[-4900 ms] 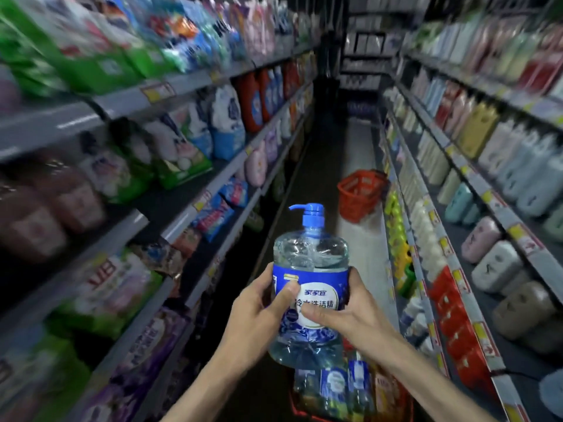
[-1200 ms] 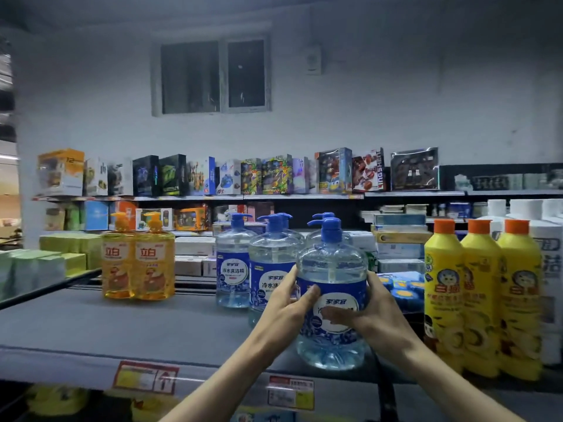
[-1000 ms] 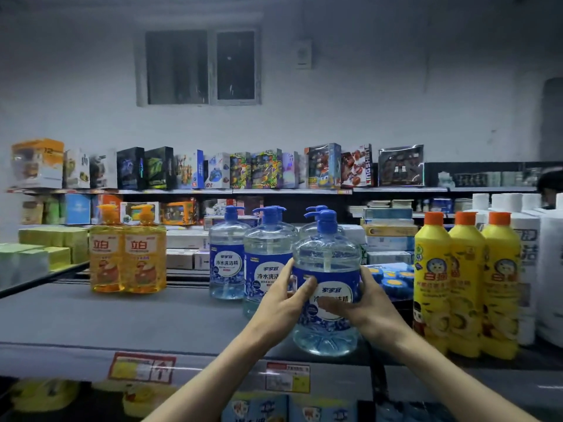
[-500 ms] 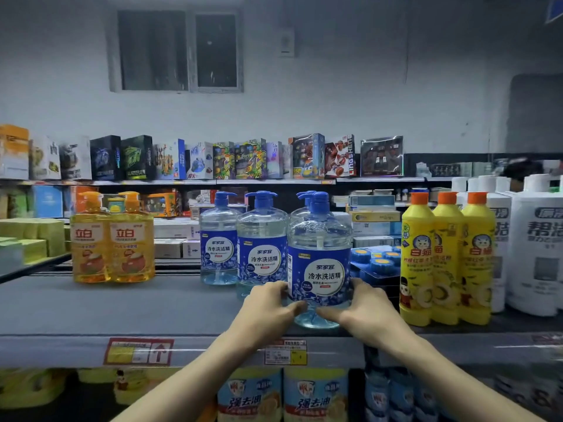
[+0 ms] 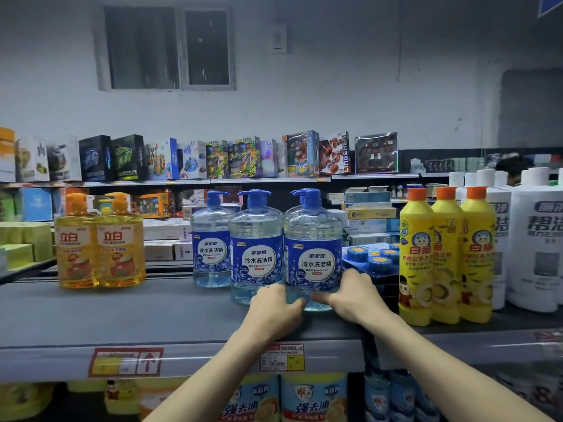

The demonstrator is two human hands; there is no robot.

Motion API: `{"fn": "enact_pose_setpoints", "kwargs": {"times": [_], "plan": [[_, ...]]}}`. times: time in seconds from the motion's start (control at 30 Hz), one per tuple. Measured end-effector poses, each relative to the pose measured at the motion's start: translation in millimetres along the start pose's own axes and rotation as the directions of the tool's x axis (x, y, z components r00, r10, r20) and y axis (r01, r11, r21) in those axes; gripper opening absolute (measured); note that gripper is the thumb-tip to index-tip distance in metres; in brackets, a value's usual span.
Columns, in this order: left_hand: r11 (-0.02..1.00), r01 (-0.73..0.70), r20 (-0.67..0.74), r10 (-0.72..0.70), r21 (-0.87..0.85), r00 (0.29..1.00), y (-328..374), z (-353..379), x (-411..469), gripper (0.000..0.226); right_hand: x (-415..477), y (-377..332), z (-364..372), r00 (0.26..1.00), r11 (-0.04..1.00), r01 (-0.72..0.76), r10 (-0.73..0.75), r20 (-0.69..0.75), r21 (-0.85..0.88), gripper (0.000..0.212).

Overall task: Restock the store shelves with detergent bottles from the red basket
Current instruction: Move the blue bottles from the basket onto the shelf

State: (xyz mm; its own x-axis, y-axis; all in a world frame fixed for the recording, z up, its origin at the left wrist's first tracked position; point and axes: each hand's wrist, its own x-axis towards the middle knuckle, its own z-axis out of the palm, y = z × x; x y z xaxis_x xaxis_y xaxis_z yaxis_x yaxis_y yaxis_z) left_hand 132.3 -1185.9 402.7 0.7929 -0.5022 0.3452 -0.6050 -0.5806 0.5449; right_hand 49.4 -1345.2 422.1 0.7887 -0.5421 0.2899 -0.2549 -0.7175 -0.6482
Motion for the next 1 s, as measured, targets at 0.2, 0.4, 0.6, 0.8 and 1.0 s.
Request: {"fn": "enact_pose_setpoints", "kwargs": {"times": [0.2, 0.4, 0.6, 0.8, 1.0], "plan": [[0.999, -0.034, 0.028, 0.033, 0.013, 0.999, -5, 4, -1, 0.026, 10, -6, 9, 0.999, 0.980, -0.050, 0.046, -0.024, -0.194, 0.041], [1.000, 0.020, 0.099, -0.018, -0.020, 0.995, -4, -2, 6, 0.044, 10, -3, 19, 0.999, 0.961, -0.041, 0.030, -0.046, -0.274, 0.042], [1.000, 0.021, 0.138, -0.018, -0.017, 0.990, -11, 2, 11, 0.039, 6, -1, 21, 0.999, 0.967, -0.045, 0.037, -0.036, -0.253, 0.048], [0.999, 0.020, 0.142, -0.026, 0.043, 0.990, -14, 8, 17, 0.061, 8, -2, 21, 0.998, 0.961, -0.068, 0.061, -0.033, -0.268, 0.053], [0.999, 0.020, 0.142, -0.025, 0.041, 0.990, -17, 11, 19, 0.054, 7, 1, 27, 0.997, 0.957, -0.072, 0.069, -0.023, -0.282, 0.059]]}}
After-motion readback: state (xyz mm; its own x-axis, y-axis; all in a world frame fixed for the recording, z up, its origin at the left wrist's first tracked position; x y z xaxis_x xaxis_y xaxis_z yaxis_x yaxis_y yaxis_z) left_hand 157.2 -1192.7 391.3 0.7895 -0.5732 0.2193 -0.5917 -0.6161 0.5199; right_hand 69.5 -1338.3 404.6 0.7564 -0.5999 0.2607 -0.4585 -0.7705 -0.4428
